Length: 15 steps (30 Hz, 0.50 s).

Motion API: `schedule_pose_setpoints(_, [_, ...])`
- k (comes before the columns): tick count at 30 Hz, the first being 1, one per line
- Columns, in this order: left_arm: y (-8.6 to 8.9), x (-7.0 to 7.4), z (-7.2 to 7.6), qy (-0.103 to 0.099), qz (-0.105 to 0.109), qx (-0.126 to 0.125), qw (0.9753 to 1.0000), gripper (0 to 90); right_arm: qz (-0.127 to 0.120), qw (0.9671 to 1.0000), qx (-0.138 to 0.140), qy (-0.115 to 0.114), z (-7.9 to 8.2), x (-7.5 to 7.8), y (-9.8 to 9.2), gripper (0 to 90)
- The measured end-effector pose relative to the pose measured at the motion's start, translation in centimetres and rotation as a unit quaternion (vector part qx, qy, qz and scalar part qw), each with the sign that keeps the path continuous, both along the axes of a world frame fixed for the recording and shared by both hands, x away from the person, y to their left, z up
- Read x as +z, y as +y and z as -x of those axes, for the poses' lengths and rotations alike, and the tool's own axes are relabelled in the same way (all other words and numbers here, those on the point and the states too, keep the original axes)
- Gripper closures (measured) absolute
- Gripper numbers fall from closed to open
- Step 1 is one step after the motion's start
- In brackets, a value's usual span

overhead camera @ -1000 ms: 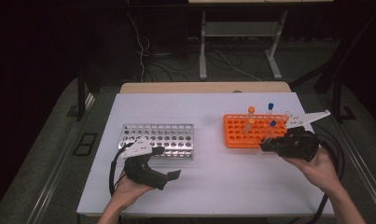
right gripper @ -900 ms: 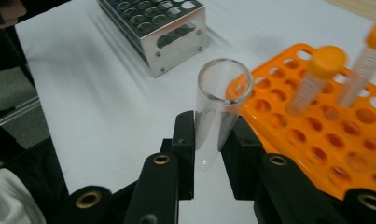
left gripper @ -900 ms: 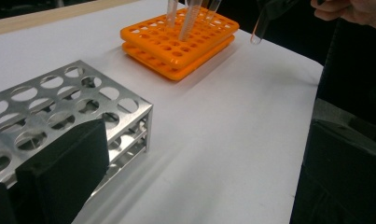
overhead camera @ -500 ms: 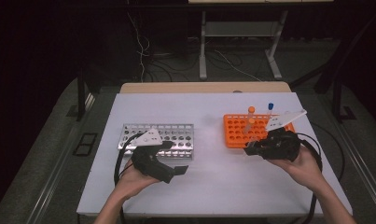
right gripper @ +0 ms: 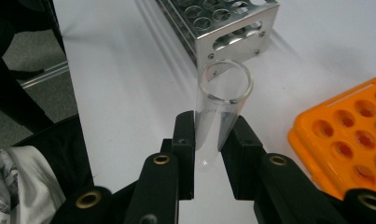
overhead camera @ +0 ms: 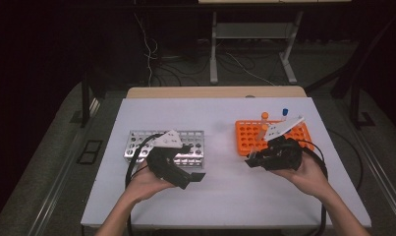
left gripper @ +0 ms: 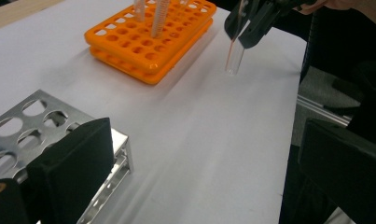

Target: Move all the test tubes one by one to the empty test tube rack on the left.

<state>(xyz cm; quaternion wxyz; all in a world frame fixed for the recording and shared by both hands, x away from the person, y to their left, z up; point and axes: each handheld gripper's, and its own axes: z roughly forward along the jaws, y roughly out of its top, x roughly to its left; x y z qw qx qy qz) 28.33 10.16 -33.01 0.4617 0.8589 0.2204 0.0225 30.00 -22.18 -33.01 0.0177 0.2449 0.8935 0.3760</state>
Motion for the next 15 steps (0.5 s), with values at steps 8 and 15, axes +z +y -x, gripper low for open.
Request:
schedule_pose_setpoints(8, [-1.8, 1.4, -0.9, -0.004, -0.025, -0.028, 0.9993, 6.1, 0.016, 0.9995, 0.028, 0.002, -0.2, -0.2, 1.9, 75.0])
schedule_pose_setpoints(15, [-3.5, 2.2, -1.6, 0.004, -0.047, -0.061, 0.9970, 13.0, 0.027, 0.9983, 0.051, 0.005, -0.1, -0.5, 3.6, 75.0])
